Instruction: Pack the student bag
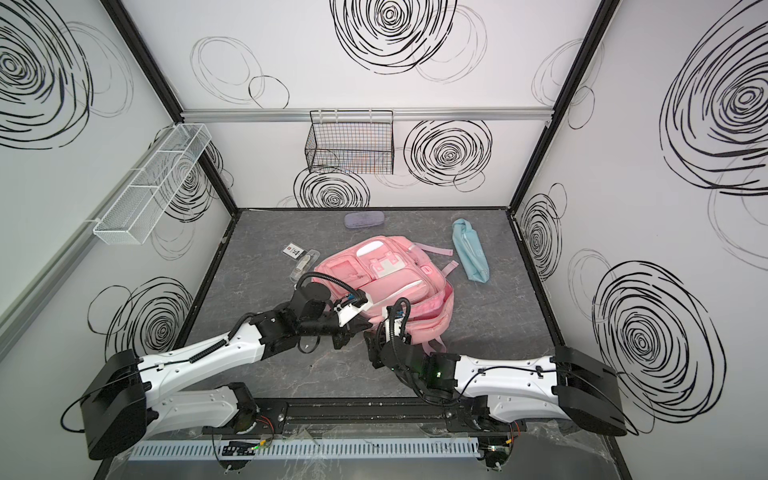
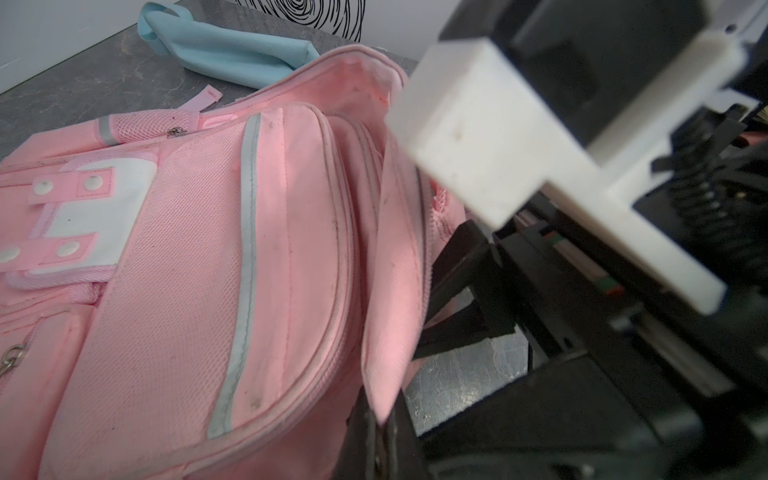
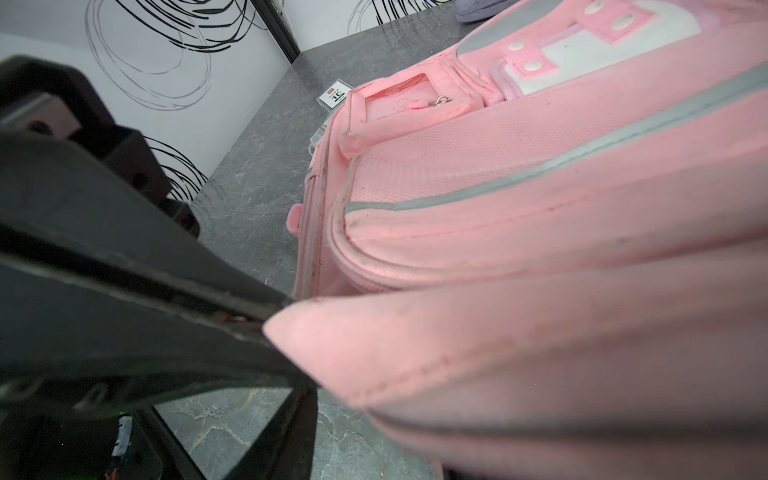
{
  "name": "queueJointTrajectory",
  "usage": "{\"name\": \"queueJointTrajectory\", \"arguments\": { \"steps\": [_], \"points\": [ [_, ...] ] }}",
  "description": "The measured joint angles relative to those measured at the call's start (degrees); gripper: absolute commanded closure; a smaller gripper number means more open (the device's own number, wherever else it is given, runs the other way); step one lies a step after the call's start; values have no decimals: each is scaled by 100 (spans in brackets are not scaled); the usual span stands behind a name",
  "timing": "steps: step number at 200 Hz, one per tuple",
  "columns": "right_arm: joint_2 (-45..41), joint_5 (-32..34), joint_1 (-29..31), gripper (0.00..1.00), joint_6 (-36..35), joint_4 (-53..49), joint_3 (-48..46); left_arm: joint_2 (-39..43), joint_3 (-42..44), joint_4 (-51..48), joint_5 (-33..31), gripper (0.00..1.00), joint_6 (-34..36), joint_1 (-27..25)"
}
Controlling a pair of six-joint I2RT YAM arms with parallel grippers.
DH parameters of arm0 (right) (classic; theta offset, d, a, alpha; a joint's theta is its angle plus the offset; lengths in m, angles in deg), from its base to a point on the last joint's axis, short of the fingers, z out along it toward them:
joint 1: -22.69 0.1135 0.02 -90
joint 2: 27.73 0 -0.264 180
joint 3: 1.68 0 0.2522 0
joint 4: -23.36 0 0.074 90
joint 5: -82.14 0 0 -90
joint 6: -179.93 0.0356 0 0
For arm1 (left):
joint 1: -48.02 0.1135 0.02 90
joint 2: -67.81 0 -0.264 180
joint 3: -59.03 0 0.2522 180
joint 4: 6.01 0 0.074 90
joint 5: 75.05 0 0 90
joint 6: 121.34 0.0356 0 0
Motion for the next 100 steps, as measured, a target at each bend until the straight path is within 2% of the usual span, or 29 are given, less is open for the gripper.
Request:
{"name": "queueJointTrajectory", "arguments": {
  "steps": [31,79,100],
  "points": [
    [267,190,9,62,-28,85,9,0,-48,-39,-2,100,-63,0],
    [472,302,105,92,-39,81,138,0,-85,-42,-46,100,-81,0],
    [291,227,129,100,-55,22,125,0,-101,2,-31,100,-70,0]
  ]
}}
